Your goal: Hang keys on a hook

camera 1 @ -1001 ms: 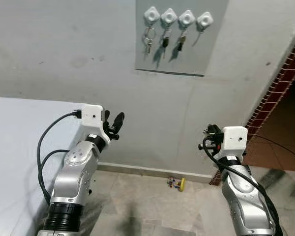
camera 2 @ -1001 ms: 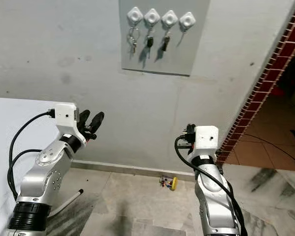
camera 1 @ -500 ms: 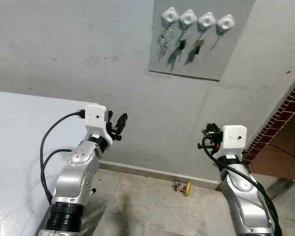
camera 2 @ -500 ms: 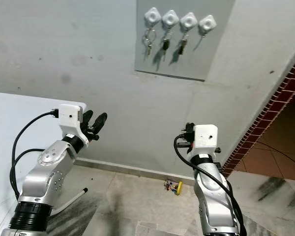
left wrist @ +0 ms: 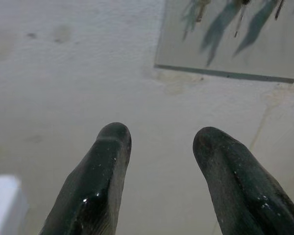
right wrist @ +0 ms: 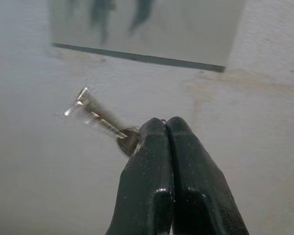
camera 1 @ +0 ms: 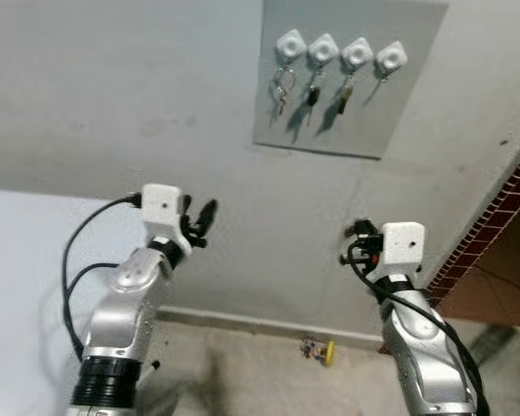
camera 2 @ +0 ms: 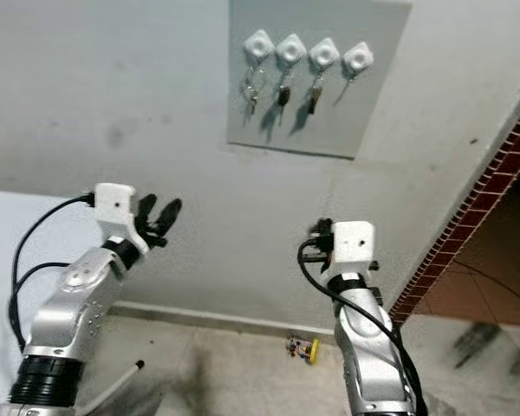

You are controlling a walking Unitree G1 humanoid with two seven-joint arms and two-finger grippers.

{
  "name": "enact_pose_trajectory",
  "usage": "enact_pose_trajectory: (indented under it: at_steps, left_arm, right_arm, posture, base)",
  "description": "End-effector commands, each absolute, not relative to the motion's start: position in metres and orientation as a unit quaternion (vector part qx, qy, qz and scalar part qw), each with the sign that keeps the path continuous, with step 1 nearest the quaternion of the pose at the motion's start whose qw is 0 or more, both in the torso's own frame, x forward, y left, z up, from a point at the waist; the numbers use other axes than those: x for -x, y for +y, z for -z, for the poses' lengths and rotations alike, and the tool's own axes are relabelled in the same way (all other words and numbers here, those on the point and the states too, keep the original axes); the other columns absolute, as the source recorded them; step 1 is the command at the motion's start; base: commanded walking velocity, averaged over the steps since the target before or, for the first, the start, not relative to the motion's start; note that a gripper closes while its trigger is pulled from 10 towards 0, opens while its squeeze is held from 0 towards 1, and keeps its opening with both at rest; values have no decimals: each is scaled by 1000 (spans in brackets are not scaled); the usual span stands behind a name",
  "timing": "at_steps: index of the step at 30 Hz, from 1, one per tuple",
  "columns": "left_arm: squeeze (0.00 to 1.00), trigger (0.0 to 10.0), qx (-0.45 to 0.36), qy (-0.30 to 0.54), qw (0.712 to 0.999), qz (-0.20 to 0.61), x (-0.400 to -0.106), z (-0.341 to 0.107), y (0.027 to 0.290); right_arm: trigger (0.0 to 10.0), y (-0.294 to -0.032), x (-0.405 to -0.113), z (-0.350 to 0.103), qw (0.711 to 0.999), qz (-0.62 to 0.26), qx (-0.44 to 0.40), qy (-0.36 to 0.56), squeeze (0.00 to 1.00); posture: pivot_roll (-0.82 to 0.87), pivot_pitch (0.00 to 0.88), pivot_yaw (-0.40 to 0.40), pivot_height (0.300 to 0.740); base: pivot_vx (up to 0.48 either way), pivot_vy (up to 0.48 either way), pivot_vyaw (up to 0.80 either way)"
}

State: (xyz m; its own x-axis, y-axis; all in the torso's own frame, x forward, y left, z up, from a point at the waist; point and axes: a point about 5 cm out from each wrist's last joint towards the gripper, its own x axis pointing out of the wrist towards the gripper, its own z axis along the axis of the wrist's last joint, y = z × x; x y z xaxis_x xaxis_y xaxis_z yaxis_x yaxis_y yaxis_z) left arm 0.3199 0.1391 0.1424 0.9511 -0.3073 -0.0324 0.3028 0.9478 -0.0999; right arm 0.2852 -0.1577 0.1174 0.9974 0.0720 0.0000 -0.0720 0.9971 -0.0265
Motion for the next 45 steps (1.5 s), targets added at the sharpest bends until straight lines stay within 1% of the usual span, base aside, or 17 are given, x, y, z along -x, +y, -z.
enact_pose_trajectory:
  at_steps: [1, 7, 18, 20, 23, 27, 30, 31, 33, 35, 36, 37, 38, 41, 44, 45]
  left_arm:
    - [0, 10000, 47, 19, 984, 169, -321, -146, 129]
    - [0, 10000, 47, 20, 984, 169, -320, -146, 129]
    - [0, 10000, 38, 15, 984, 172, -319, -146, 127]
    - [0, 10000, 43, -3, 984, 173, -317, -149, 124]
    - [0, 10000, 30, -29, 985, 169, -316, -156, 121]
    - [0, 10000, 46, -33, 982, 178, -316, -163, 116]
    - [0, 10000, 15, -53, 977, 204, -314, -169, 109]
    - [0, 10000, 13, -50, 972, 229, -311, -169, 103]
    - [0, 10000, -19, -65, 961, 268, -306, -174, 94]
    - [0, 10000, -26, -69, 958, 276, -304, -176, 92]
    - [0, 10000, -34, -78, 948, 307, -298, -181, 87]
    - [0, 10000, -34, -78, 948, 307, -298, -181, 87]
    - [0, 10000, -31, -83, 939, 332, -293, -185, 83]
    - [0, 10000, -34, -88, 932, 350, -290, -188, 82]
    - [0, 10000, -34, -94, 931, 351, -289, -191, 82]
    - [0, 10000, -21, -110, 931, 346, -290, -200, 84]
  right_arm:
    - [10000, -168, -286, -121, 1000, -18, 12, -1, 0]
    - [10000, -169, -286, -120, 1000, -18, 16, -1, 0]
    - [10000, -166, -286, -124, 999, -27, 16, -13, 0]
    - [10000, -166, -285, -123, 999, -28, 18, -11, 0]
    - [10000, -165, -285, -122, 999, -30, 19, -10, 0]
    - [10000, -165, -285, -122, 999, -30, 20, -9, 0]
    - [10000, -164, -285, -122, 999, -32, 20, -9, 0]
    - [10000, -164, -285, -123, 999, -34, 19, -10, 0]
    - [10000, -163, -285, -124, 999, -39, 21, -14, 0]
    - [10000, -163, -284, -124, 999, -41, 20, -15, 0]
    - [10000, -164, -284, -128, 998, -47, 15, -25, 0]
    - [10000, -164, -284, -128, 998, -47, 15, -25, 0]
    - [10000, -165, -284, -134, 997, -57, 16, -39, 0]
    - [10000, -167, -285, -140, 996, -64, 16, -53, 0]
    - [10000, -168, -285, -147, 995, -75, 9, -71, 0]
    - [10000, -165, -285, -158, 991, -94, 6, -98, 0]
  posture:
    - [-132, 0, -36, 740]
    - [-131, 0, -38, 740]
    - [-132, 0, -38, 740]
    - [-131, 0, -39, 740]
    - [-132, 0, -39, 740]
    - [-132, 0, -40, 740]
    - [-131, 0, -40, 740]
    - [-131, 0, -40, 740]
    - [-133, 0, -37, 740]
    - [-133, 0, -37, 740]
    - [-135, 0, -34, 740]
    - [-135, 0, -34, 740]
    - [-135, 0, -34, 740]
    - [-136, 0, -33, 740]
    - [-137, 0, -32, 740]
    - [-136, 0, -32, 740]
  base:
    - [458, 0, -712]
    - [458, 0, -717]
    - [434, 0, 0]
    - [0, 0, 0]
    - [0, 0, 0]
    - [0, 0, 0]
    - [0, 0, 0]
    - [0, 0, 0]
    - [0, 0, 0]
    - [0, 0, 0]
    - [0, 0, 0]
    - [0, 0, 0]
    - [0, 0, 0]
    - [0, 0, 0]
    - [0, 0, 0]
    - [0, 0, 0]
